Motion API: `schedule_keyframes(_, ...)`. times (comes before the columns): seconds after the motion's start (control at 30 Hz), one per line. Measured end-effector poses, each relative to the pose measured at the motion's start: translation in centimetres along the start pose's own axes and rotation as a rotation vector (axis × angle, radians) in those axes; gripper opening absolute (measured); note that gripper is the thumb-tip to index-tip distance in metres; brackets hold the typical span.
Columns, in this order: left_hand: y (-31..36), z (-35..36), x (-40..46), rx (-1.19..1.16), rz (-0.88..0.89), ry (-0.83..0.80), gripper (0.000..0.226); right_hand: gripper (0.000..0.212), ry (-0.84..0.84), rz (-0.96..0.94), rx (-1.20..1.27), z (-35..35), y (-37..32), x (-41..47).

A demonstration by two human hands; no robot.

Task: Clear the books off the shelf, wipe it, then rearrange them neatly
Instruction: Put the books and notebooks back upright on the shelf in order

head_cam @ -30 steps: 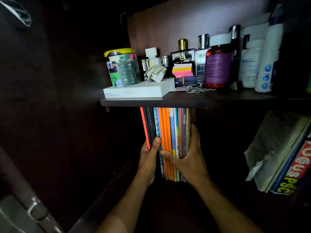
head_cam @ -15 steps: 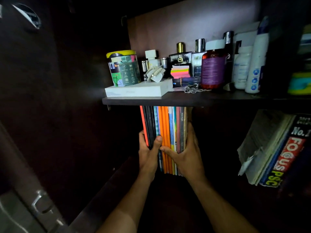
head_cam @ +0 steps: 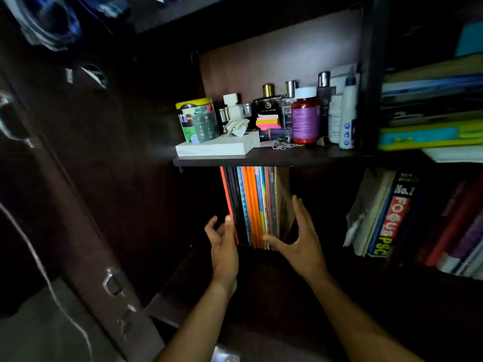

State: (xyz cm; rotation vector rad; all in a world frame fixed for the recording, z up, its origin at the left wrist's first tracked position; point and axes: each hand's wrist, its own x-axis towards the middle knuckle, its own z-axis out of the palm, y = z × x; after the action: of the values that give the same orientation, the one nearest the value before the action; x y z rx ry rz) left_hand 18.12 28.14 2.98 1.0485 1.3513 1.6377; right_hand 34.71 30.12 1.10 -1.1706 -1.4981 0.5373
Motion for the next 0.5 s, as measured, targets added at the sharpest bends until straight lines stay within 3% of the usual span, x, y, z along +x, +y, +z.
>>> schedule_keyframes(0.13,3.9,0.0,-4.3,0.062,0.007,-0.067,0.060,0.088,0.000,-0.006,0.061,-3.1,-3.6,-4.7)
schedule_keyframes(0.23,7.2,2.0,-8.7,0.036,0.044,-0.199,0.039,0.062,-0.038,0.024,0.045,-7.3,-7.4,-8.1)
schedule_keyframes(0.33,9.3,4.9,-15.5,0.052,-0.002,-0.554,0.024,0.042,-0.097,-0.019,-0.102,-14.5,-10.5,-12.9)
schedule_keyframes(0.43,11.0,9.0,-24.5,0.111,-0.023,-0.950,0.024,0.035,-0.007,0.023,-0.319,-24.4,-12.7,-20.9)
schedule_keyframes(0.5,11.2,10.7,-28.1,0.160,0.019,-1.072,0.020,0.033,0.013,0.101,-0.376,-28.9,-14.3,-25.1)
